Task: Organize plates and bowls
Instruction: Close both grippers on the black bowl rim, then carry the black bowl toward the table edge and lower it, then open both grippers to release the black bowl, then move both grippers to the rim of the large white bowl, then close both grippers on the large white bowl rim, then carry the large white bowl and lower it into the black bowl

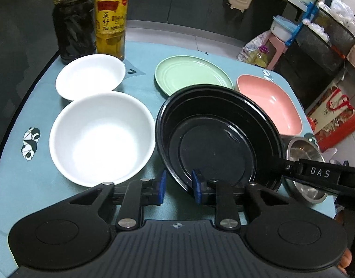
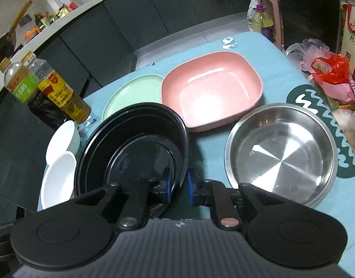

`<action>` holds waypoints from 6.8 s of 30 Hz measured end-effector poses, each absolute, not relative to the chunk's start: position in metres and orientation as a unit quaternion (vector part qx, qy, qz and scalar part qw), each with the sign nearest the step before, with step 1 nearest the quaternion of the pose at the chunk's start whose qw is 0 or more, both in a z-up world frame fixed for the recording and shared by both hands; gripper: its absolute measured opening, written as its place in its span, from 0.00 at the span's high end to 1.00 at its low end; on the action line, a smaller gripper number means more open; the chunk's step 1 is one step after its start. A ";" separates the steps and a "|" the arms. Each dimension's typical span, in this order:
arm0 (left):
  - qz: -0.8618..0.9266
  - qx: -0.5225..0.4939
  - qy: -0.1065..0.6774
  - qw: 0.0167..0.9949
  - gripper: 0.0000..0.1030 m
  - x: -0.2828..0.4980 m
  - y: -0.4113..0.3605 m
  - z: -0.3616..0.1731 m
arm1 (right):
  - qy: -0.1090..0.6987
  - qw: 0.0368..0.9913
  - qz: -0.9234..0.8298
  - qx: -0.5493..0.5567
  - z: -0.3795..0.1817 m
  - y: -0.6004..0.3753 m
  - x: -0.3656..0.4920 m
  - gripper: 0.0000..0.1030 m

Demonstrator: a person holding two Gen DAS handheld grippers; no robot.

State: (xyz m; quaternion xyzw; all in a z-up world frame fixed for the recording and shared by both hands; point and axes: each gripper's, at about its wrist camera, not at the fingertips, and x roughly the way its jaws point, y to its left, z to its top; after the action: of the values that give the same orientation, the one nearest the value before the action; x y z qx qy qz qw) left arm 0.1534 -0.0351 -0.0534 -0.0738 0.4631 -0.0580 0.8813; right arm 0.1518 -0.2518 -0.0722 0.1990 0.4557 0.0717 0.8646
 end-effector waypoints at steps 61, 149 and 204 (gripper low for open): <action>-0.057 -0.042 0.433 0.898 0.79 -0.013 0.021 -0.045 | 0.457 0.873 0.104 0.137 -0.051 -0.190 0.004 0.97; 0.033 -0.105 0.453 0.885 0.68 0.172 0.084 -0.067 | 0.488 0.854 0.163 0.075 -0.047 -0.113 0.180 0.68; -0.039 -0.035 0.376 0.925 0.84 0.054 0.029 -0.018 | 0.412 0.887 0.189 0.086 -0.006 -0.150 0.067 1.00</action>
State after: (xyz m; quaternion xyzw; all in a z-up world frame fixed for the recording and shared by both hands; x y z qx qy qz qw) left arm 0.0545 0.0285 -0.0178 -0.0348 0.3765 -0.0387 0.9250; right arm 0.0668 -0.1497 -0.0055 0.0857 0.4116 0.1895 0.8873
